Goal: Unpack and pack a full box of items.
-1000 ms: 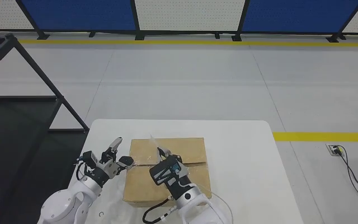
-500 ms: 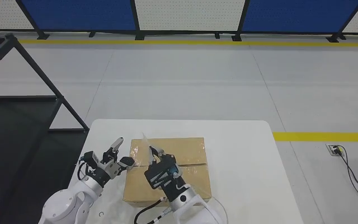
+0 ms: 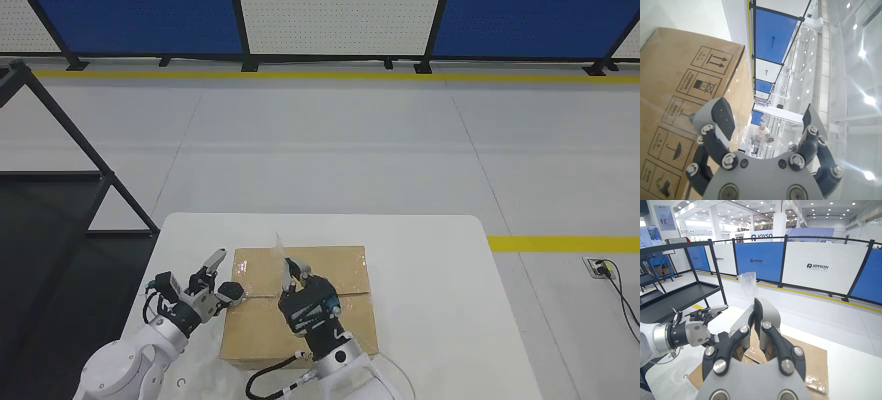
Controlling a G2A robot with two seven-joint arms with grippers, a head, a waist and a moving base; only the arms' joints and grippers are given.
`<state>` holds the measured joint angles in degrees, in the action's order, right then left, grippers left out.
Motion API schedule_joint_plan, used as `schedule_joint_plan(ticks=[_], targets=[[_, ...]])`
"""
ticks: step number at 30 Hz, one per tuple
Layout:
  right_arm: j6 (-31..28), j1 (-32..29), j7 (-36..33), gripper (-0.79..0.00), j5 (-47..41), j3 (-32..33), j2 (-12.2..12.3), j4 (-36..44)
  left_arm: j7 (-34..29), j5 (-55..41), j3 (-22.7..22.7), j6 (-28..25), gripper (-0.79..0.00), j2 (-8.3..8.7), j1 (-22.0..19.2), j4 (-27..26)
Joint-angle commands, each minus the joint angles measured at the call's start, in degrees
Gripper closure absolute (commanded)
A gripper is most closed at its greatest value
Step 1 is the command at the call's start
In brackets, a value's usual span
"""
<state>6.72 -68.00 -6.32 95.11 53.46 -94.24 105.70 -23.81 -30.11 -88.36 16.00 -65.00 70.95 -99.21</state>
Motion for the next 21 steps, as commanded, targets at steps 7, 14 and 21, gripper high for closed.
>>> schedule_joint_plan(ticks=[7, 14, 21], targets=[[0.11, -1.87, 4.98, 0.0, -0.45, 1.24, 0.24, 1.06, -0.06, 0.3, 0.3, 0.09, -0.785, 0.02, 0.06, -0.12], [-0.62, -2.3, 8.52, 0.0, 0.33, 2.07, 0.47, 1.05, 0.18, 0.26, 0.27, 0.1, -0.785, 0.04, 0.25, -0.29], [-0.46, -2.12, 7.87, 0.0, -1.2, 4.1, 0.56, 0.96, 0.17, 0.23, 0.15, 0.11, -0.785, 0.07, 0.44, -0.45]])
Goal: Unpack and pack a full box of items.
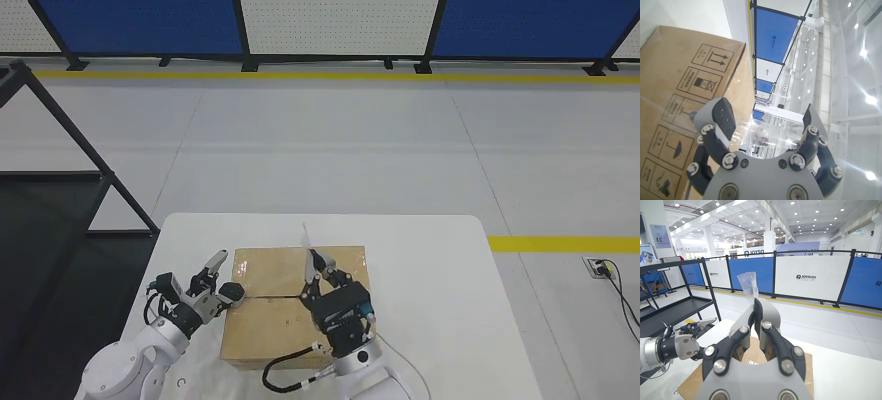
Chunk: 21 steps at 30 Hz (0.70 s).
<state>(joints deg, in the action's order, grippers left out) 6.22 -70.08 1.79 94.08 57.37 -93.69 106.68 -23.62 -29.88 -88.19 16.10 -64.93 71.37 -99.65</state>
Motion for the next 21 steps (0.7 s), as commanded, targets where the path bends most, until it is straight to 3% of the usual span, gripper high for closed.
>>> schedule_joint_plan(ticks=[1, 21], targets=[[0.12, -0.09, -0.63, 0.0, -0.36, 0.35, 0.01, -0.01, -0.02, -0.01, -0.03, 0.01, -0.785, 0.01, 0.02, -0.02], [1.6, -2.76, -0.99, 0.0, -3.3, 4.07, 0.46, -1.01, 0.06, 0.32, 0.39, 0.45, -0.785, 0.06, -1.04, 0.58]])
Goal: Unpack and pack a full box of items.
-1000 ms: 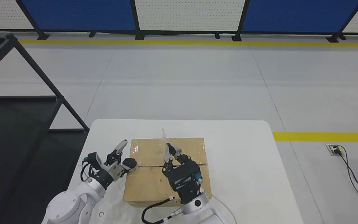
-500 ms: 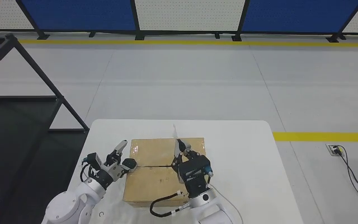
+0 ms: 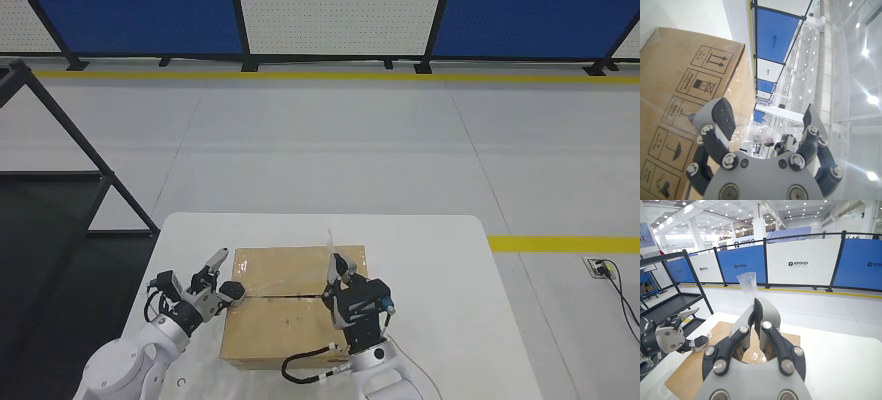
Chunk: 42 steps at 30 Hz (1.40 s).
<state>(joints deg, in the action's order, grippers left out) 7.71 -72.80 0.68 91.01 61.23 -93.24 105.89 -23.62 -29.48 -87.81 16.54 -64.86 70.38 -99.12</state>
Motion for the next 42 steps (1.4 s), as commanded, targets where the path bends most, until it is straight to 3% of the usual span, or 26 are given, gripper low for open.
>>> schedule_joint_plan(ticks=[1, 14, 42], targets=[[0.32, -0.1, 0.28, 0.0, -0.45, 0.46, 0.03, -0.42, 0.08, -0.09, 0.03, 0.02, -0.785, -0.01, -0.11, 0.07], [0.64, -1.96, 1.01, 0.0, -2.47, 3.18, 0.46, -0.71, 0.25, 0.05, 0.48, 0.13, -0.785, -0.02, -0.61, 0.54], [0.74, -3.71, -4.09, 0.0, -5.99, 6.12, 1.19, -0.97, 0.34, 0.5, 0.94, 0.35, -0.785, 0.03, -0.55, 0.24]])
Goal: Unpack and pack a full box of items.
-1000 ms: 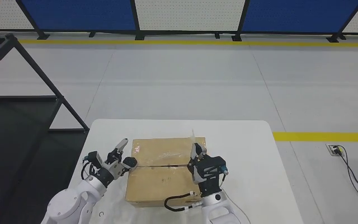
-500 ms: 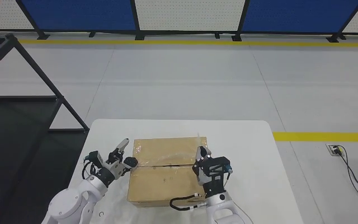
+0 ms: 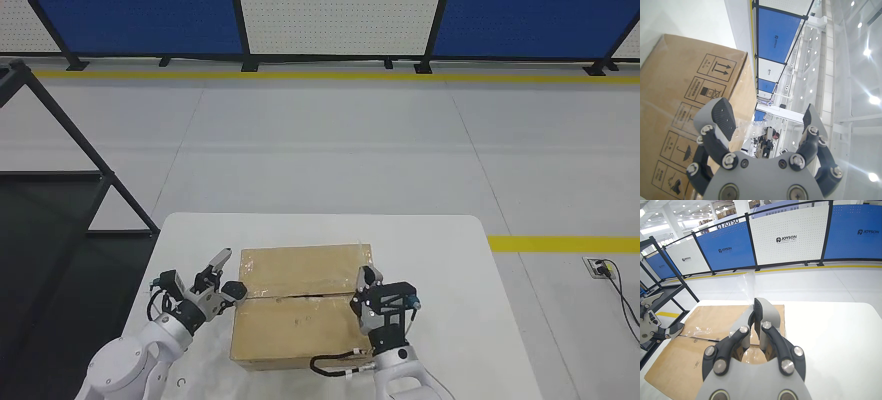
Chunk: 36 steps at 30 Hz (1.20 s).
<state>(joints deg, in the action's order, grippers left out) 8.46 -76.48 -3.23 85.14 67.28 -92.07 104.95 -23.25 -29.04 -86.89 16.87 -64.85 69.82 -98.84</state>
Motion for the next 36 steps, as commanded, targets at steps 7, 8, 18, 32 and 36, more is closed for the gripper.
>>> schedule_joint_plan(ticks=[7, 8, 18, 32, 36], targets=[[0.84, 0.13, -1.11, -0.388, -0.19, 0.21, 0.11, -0.24, 0.01, 0.04, 0.04, -0.06, -0.785, 0.01, 0.34, -0.14], [1.05, 0.08, -1.11, -0.388, -0.18, 0.23, 0.12, -0.13, 0.0, 0.04, 0.02, -0.07, -0.785, 0.02, 0.39, -0.17], [1.86, -1.56, -0.48, -0.379, -0.07, 0.66, 0.39, 1.5, -0.05, 0.22, 0.01, -0.25, -0.785, 0.05, 0.89, -0.73], [1.92, -2.73, -7.42, -0.566, -3.46, 3.84, 0.9, 4.16, -0.23, 0.38, -0.05, -0.35, -0.785, 0.09, 1.32, -1.05], [-2.23, -0.03, -18.85, -0.785, -9.56, 7.49, 1.32, 3.47, -0.28, 0.21, -0.12, -0.48, -0.785, 0.09, 1.53, -1.14]])
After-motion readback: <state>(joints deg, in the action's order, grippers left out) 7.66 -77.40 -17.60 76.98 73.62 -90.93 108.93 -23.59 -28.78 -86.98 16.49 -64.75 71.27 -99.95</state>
